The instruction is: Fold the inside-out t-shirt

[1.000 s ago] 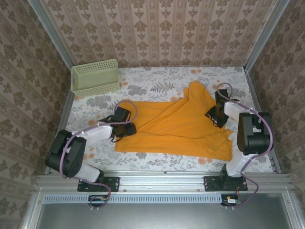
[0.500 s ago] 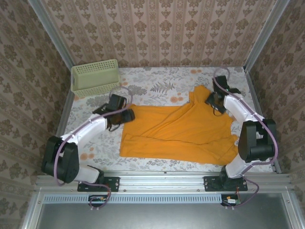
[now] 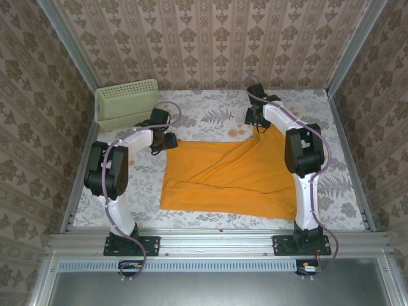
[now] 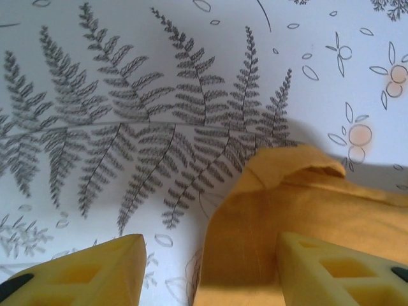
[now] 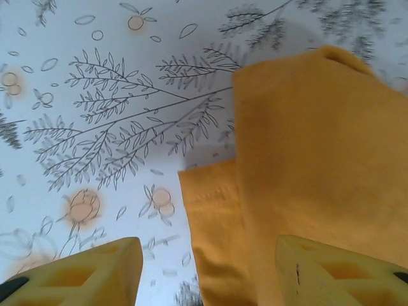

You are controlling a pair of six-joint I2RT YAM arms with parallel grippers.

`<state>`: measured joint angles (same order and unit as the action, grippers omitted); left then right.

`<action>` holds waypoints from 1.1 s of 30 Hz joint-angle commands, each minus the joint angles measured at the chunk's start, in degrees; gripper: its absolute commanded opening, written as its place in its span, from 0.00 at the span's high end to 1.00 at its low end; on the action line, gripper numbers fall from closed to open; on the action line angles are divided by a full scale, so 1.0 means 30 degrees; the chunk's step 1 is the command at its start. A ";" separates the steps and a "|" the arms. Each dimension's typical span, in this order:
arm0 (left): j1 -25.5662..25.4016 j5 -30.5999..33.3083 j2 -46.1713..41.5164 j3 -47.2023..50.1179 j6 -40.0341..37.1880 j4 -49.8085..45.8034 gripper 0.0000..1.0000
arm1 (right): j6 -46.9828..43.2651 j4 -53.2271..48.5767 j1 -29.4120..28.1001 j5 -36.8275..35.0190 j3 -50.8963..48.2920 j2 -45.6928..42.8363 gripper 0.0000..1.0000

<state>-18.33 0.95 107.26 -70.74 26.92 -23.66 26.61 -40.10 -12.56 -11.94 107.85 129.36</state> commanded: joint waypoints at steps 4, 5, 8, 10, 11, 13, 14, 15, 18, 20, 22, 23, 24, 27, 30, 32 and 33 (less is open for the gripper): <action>0.0103 -0.0431 0.1117 -0.1170 -0.0478 0.0033 0.53 | -0.0906 -0.2252 -0.0232 -0.0878 0.3436 0.2509 0.48; 0.0132 -0.0507 0.1236 -0.1227 -0.0491 0.0089 0.55 | -0.0929 -0.2489 -0.0271 -0.1042 0.3876 0.2891 0.49; 0.0224 -0.0693 0.1394 -0.1322 -0.0455 0.0135 0.61 | -0.0983 -0.3104 -0.0312 -0.1078 0.5167 0.3881 0.55; 0.0272 -0.0818 0.1365 -0.1322 -0.0462 0.0187 0.66 | -0.0975 -0.3537 -0.0336 -0.1126 0.5932 0.4458 0.59; 0.0279 -0.0871 0.1336 -0.1351 -0.0455 0.0238 0.69 | -0.1018 -0.3777 -0.0357 -0.1243 0.6329 0.4719 0.62; 0.0308 -0.1002 0.1253 -0.1352 -0.0463 0.0269 0.74 | -0.1145 -0.3976 -0.0439 -0.1450 0.6796 0.5011 0.66; 0.0308 -0.1074 0.1169 -0.1330 -0.0465 0.0283 0.77 | -0.1166 -0.3993 -0.0487 -0.1505 0.6923 0.5110 0.67; 0.0341 -0.1194 0.1066 -0.1279 -0.0447 0.0352 0.79 | -0.1144 -0.4083 -0.0513 -0.1524 0.7074 0.5236 0.68; 0.0395 -0.1411 0.0762 -0.1118 -0.0392 0.0510 0.86 | -0.1044 -0.4705 -0.0507 -0.1722 0.7881 0.5726 0.71; 0.0533 -0.1673 0.0509 -0.0934 -0.0291 0.0648 0.91 | -0.1062 -0.4766 -0.0480 -0.1734 0.8202 0.5891 0.75; 0.0746 -0.1955 0.0060 -0.0546 -0.0122 0.1027 0.94 | -0.1075 -0.5032 -0.0495 -0.1725 0.8781 0.6068 0.82; 0.0851 -0.2105 -0.0141 -0.0359 -0.0082 0.1257 0.96 | -0.1090 -0.5131 -0.0473 -0.1797 0.9041 0.6080 0.86; 0.0990 -0.2384 -0.0414 -0.0135 0.0016 0.1499 0.97 | -0.1071 -0.5150 -0.0488 -0.1936 0.9215 0.5991 0.91; 0.1372 -0.3117 -0.1285 0.0614 0.0310 0.2370 1.00 | -0.1015 -0.4910 -0.0458 -0.2514 0.9254 0.5154 0.99; 0.1731 -0.3355 -0.2135 0.1507 0.0603 0.3166 1.00 | -0.0928 -0.4371 -0.0307 -0.2656 0.9073 0.3709 1.00; 0.1944 -0.3564 -0.2457 0.1897 0.0710 0.3490 1.00 | -0.0988 -0.3561 -0.0235 -0.2516 0.8643 0.2593 1.00; 0.2021 -0.3620 -0.2555 0.2085 0.0724 0.3628 1.00 | -0.1158 -0.3072 -0.0227 -0.2353 0.8361 0.2115 1.00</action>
<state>-13.30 -8.21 101.56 -66.08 27.59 -15.75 23.88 -52.40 -13.50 -17.63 133.34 143.74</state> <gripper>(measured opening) 0.043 0.065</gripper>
